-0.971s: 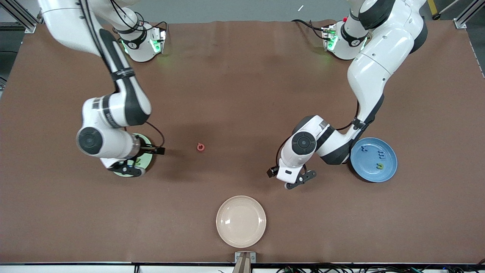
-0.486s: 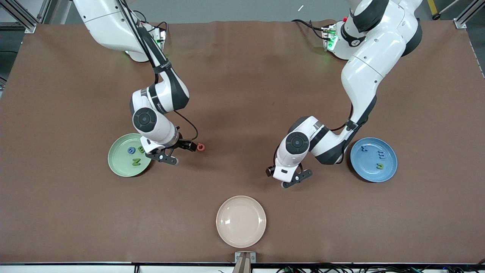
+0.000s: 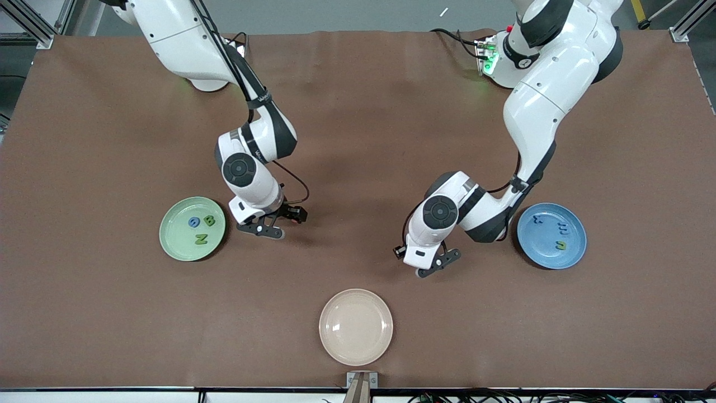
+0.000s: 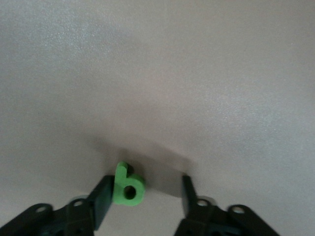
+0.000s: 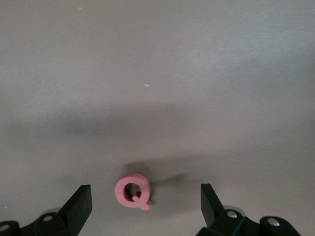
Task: Sort upper and lower case letters into plates
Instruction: 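Release the Z while the left gripper grasps the green b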
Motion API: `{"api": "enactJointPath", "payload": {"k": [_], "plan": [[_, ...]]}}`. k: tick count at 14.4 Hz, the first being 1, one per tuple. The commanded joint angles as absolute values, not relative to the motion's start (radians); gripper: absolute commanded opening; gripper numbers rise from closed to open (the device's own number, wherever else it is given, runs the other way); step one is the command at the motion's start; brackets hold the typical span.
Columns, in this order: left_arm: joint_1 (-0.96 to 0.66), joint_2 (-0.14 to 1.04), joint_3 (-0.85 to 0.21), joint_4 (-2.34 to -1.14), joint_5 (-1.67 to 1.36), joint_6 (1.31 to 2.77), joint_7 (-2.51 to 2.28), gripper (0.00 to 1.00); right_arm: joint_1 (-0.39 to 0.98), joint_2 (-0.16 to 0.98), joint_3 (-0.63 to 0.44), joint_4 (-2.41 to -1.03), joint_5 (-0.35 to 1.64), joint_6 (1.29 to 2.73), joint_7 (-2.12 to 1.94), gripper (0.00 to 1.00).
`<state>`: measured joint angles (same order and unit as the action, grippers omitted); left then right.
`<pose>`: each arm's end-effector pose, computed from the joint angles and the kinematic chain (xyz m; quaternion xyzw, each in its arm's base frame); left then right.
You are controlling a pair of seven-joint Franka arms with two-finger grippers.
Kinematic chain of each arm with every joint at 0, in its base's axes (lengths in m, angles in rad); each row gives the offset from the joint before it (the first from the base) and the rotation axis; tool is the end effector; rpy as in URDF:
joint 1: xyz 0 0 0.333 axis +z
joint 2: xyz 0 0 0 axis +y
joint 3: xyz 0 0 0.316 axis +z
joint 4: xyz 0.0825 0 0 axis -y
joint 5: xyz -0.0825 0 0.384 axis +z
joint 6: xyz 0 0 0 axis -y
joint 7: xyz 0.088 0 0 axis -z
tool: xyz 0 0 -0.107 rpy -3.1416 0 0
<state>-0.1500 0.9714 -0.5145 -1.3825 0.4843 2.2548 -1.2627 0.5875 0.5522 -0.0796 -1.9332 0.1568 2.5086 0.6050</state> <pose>0.6292 -0.3737 0.1748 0.9693 0.2442 -0.0062 0.0270 0.5469 0.3052 0.2009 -0.9941 0.1048 0.0025 0.0295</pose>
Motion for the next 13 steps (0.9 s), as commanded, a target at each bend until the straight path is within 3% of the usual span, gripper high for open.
{"api": "enactJointPath", "payload": {"k": [1,7,10,13], "plan": [[-0.164,0.973,-0.502,-1.373,0.468,2.256,-1.27,0.48,0.626,0.567,-0.091,-1.945,0.167,2.558,0.607,0.85],[-0.161,0.962,-0.502,-1.373,0.471,2.255,-1.266,0.16,0.634,0.591,-0.091,-1.945,0.166,2.585,0.604,0.76],[-0.153,0.936,-0.502,-1.373,0.472,2.237,-1.262,0.09,0.634,0.591,-0.091,-1.948,0.166,2.58,0.604,0.6],[-0.103,0.861,-0.515,-1.388,0.469,2.111,-1.192,0.08,0.647,0.591,-0.091,-1.951,0.166,2.574,0.606,0.42]]}}
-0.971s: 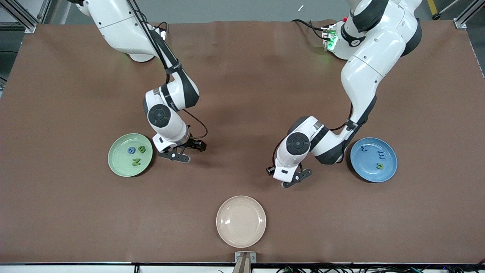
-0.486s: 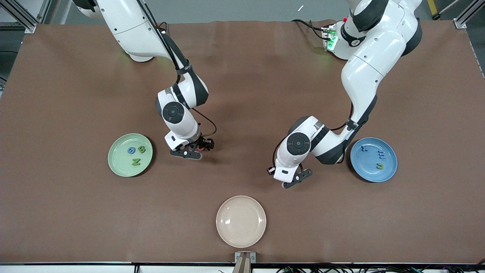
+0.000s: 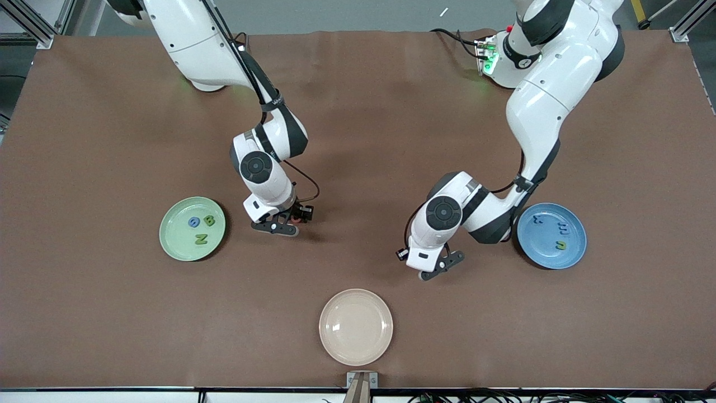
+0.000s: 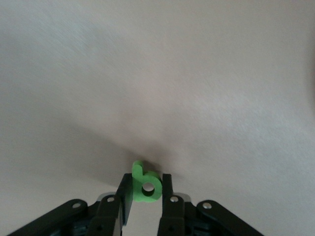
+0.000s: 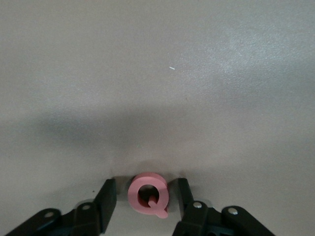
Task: Sort upper and lower case letters into plates
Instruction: 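Carry the pink Q to the green plate while the left gripper carries b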
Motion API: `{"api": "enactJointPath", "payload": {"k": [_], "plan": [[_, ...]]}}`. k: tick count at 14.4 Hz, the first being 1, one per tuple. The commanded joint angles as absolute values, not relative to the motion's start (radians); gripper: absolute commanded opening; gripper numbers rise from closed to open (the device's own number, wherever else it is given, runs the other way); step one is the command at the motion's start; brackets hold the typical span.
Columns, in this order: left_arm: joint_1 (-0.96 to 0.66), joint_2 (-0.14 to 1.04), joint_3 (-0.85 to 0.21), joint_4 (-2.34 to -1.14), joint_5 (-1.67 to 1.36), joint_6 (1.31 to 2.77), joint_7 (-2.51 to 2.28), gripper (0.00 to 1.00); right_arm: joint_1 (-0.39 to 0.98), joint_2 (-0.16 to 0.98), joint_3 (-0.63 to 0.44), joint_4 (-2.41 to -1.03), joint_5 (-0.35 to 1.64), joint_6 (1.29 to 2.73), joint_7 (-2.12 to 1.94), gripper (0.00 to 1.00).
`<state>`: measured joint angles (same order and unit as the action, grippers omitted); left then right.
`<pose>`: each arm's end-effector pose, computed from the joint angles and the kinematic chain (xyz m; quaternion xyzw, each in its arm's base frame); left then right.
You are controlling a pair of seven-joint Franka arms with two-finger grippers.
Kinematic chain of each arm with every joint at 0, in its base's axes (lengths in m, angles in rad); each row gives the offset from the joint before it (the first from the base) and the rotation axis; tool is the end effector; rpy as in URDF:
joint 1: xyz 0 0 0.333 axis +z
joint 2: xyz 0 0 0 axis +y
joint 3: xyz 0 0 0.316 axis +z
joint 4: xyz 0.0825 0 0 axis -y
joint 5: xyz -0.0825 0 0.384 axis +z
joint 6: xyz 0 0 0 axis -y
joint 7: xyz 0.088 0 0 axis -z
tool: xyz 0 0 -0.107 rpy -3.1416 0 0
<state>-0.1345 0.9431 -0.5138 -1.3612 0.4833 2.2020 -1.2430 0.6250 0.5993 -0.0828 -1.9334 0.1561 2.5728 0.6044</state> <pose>0.6423 -0.3598 0.1976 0.9691 0.2460 0.0004 0.0164 0.5367 0.3223 0.1774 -0.9957 0.0881 -0.0076 0.0290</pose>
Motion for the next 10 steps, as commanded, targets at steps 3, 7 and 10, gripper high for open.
{"api": "enactJointPath", "payload": {"k": [3,7,10], "plan": [[0.061,0.77,-0.618,-1.484,0.471,2.037,-1.05,0.08,0.64,0.591,-0.091,-1.954,0.166,2.569,0.61,0.03],[0.322,0.649,-0.728,-1.679,0.483,2.037,-0.835,0.08,0.594,0.552,-0.098,-1.938,0.166,2.47,0.591,0.0],[0.434,0.595,-0.736,-1.773,0.503,2.066,-0.701,0.08,0.499,0.473,-0.098,-1.879,0.164,2.248,0.467,0.0]]}}
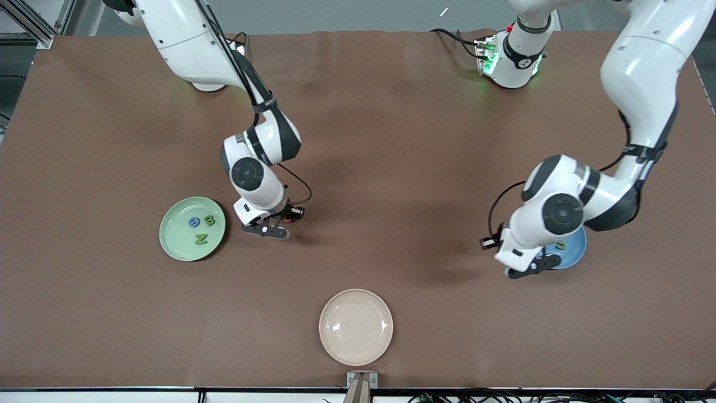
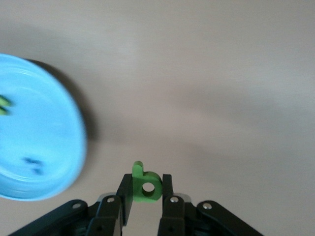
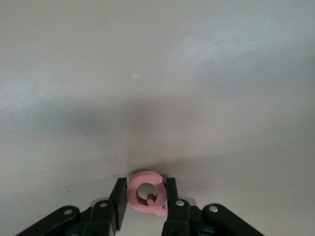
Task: Sort upper and lower case letters into plates
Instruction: 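Carry the pink Q to the green plate while the left gripper carries b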
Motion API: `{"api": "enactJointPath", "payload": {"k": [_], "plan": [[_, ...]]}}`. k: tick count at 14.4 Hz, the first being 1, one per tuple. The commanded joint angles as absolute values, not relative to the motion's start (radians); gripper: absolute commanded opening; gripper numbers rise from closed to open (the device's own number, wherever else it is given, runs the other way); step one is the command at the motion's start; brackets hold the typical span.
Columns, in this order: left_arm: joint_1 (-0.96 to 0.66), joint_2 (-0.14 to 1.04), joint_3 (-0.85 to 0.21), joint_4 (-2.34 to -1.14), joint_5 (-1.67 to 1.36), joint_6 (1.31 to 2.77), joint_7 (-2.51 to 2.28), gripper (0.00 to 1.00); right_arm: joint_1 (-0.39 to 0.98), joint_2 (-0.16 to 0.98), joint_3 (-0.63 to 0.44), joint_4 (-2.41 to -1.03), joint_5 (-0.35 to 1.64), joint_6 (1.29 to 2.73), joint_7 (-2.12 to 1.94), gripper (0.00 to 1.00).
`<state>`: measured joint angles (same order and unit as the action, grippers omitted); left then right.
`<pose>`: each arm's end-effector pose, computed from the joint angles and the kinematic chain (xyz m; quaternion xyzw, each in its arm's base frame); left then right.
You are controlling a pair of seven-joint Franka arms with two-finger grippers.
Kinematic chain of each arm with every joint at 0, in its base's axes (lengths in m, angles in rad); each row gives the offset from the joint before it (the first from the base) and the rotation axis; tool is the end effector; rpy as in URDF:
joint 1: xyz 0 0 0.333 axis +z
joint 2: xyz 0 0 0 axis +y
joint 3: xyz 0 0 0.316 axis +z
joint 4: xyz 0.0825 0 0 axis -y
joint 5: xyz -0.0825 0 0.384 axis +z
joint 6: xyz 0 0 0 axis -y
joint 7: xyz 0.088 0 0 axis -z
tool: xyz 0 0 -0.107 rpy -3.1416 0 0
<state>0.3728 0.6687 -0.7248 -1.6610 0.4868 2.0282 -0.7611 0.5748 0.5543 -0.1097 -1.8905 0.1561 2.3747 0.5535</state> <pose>0.6480 -0.1476 0.2834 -0.9909 -0.1238 0.0472 0.0242 0.5583 0.2853 0.2057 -0.9947 0.0948 0.0393 0.0046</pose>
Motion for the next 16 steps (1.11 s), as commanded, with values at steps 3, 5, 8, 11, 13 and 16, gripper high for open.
{"api": "enactJointPath", "payload": {"k": [3,5,8,11,13,16], "plan": [[0.515,0.592,-0.738,-1.848,0.586,2.156,-0.663,0.08,0.385,0.428,-0.098,-1.873,0.161,2.165,0.271,0.0],[0.554,0.606,-0.736,-1.867,0.624,2.212,-0.628,0.08,0.303,0.434,-0.098,-1.879,0.156,2.171,0.128,0.0],[0.601,0.621,-0.735,-1.876,0.637,2.235,-0.565,0.08,0.18,0.443,-0.1,-1.879,0.146,2.177,-0.07,0.0],[0.633,0.655,-0.733,-1.888,0.702,2.27,-0.555,0.09,0.097,0.472,-0.1,-1.879,0.13,2.207,-0.202,0.0],[0.64,0.672,-0.727,-1.893,0.73,2.272,-0.554,0.09,0.062,0.491,-0.098,-1.893,0.123,2.244,-0.259,0.0],[0.653,0.689,-0.727,-1.902,0.761,2.29,-0.554,0.1,0.045,0.495,-0.098,-1.957,0.124,2.325,-0.293,0.01]]}}
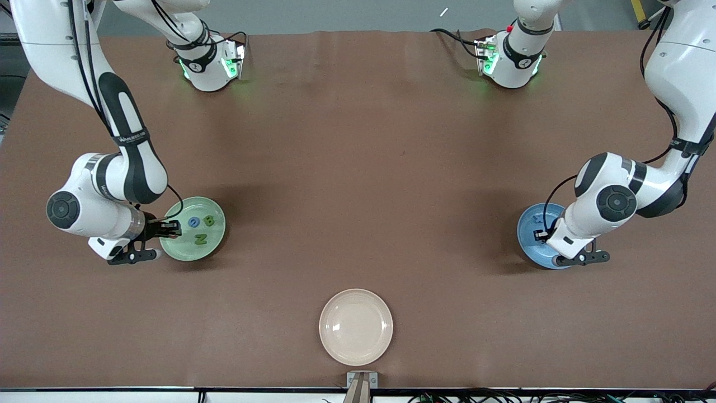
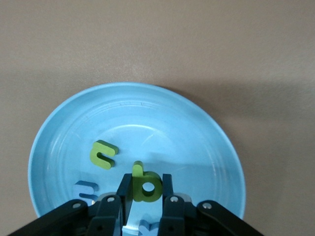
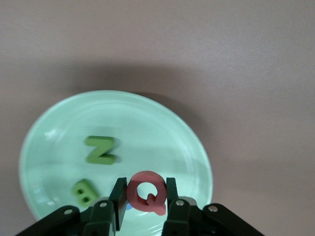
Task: Sort upper and lower case letters into plates
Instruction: 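Carry the pink Q to the green plate while the left gripper carries b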
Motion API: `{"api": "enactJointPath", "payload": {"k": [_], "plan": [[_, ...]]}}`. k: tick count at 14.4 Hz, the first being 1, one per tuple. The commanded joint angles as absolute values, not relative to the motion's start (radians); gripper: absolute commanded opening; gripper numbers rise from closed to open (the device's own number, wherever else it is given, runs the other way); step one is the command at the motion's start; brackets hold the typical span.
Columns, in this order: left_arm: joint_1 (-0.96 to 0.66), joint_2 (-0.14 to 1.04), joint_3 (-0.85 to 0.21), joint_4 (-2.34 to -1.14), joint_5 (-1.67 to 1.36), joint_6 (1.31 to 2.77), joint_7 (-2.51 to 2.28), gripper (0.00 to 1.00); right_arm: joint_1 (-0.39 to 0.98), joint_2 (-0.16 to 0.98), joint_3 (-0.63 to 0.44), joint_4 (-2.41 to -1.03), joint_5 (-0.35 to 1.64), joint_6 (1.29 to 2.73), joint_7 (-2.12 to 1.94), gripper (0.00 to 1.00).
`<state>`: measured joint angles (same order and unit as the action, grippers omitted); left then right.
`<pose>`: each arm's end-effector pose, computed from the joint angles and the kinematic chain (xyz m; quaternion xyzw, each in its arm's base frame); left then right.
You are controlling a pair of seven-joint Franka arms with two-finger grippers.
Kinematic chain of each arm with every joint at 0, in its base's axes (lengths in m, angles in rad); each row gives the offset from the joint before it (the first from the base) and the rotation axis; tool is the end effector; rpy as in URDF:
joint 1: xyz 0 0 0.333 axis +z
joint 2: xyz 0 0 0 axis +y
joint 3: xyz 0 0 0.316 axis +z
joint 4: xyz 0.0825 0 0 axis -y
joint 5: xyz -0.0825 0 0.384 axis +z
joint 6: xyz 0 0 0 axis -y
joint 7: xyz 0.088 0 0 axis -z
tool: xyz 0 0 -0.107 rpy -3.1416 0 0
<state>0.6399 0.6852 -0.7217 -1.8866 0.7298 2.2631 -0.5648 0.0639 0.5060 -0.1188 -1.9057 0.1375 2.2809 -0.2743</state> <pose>0.6215 -0.0122 0.2084 -0.9978 -0.0374 0.0120 0.0538 0.6160 -0.0278 0.2227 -0.9956 -0.0669 0.0583 0.0300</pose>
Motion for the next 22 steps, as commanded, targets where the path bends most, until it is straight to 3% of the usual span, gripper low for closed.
{"api": "enactJointPath", "payload": {"k": [1,8,9,10,11,12,13,15,18,22], "plan": [[0.655,0.699,-0.726,-1.902,0.77,2.296,-0.554,0.11,0.044,0.494,-0.098,-1.968,0.124,2.326,-0.293,0.01],[0.652,0.716,-0.719,-1.901,0.779,2.302,-0.557,0.2,0.048,0.495,-0.097,-2.016,0.127,2.336,-0.291,0.03],[0.653,0.718,-0.719,-1.901,0.778,2.307,-0.557,0.28,0.048,0.495,-0.097,-2.016,0.127,2.336,-0.291,0.06],[0.655,0.715,-0.719,-1.901,0.779,2.307,-0.554,0.49,0.048,0.495,-0.097,-2.014,0.127,2.336,-0.29,0.13],[0.657,0.71,-0.719,-1.901,0.778,2.306,-0.554,0.79,0.048,0.495,-0.097,-2.014,0.127,2.335,-0.291,0.25],[0.657,0.706,-0.719,-1.899,0.778,2.304,-0.554,1.0,0.048,0.495,-0.097,-2.014,0.127,2.335,-0.29,0.64],[0.657,0.7,-0.722,-1.895,0.778,2.304,-0.558,1.0,0.046,0.494,-0.097,-2.011,0.13,2.332,-0.287,1.0],[0.66,0.68,-0.726,-1.89,0.773,2.295,-0.557,1.0,0.048,0.482,-0.097,-1.991,0.13,2.295,-0.276,1.0],[0.661,0.619,-0.736,-1.884,0.762,2.29,-0.557,1.0,0.049,0.462,-0.097,-1.881,0.133,2.098,-0.264,1.0],[0.701,0.569,-0.824,-1.824,0.691,2.176,-0.554,1.0,0.067,0.428,-0.094,-1.796,0.132,1.973,-0.12,1.0]]}}
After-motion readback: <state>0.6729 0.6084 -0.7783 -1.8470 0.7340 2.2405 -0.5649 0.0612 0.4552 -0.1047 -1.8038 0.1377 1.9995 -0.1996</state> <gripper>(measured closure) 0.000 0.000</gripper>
